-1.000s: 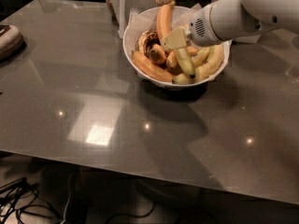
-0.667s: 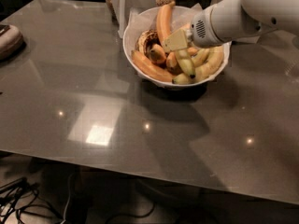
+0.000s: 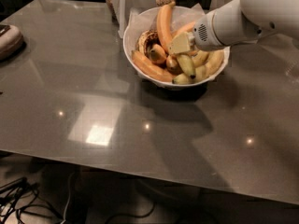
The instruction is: Pick banana from white bowl
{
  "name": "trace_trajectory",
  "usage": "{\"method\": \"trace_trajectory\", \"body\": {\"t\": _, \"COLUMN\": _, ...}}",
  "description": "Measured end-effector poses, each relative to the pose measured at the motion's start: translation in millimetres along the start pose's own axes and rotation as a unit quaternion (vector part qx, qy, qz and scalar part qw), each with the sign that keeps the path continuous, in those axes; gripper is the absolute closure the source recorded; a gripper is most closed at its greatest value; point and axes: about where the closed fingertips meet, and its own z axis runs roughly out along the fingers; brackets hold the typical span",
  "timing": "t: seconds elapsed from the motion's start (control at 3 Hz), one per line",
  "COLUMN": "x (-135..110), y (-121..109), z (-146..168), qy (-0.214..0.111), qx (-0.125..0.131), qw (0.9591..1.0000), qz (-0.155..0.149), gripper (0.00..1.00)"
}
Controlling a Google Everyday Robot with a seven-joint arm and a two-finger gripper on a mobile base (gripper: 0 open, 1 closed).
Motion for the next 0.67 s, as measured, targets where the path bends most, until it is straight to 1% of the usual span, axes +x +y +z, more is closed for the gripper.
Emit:
{"method": "trace_trajectory", "body": {"t": 0.33, "x": 0.0, "y": 0.0, "z": 0.0, "qy": 0.000, "qx": 0.000, "qw": 1.0000, "qz": 0.000, "gripper": 0.71}}
{"method": "trace_trajectory", "body": {"t": 0.67, "x": -5.2, "y": 3.9, "z": -3.4, "qy": -0.012, "qx": -0.006, "qw": 0.9999, "qz": -0.002, "gripper": 0.94}}
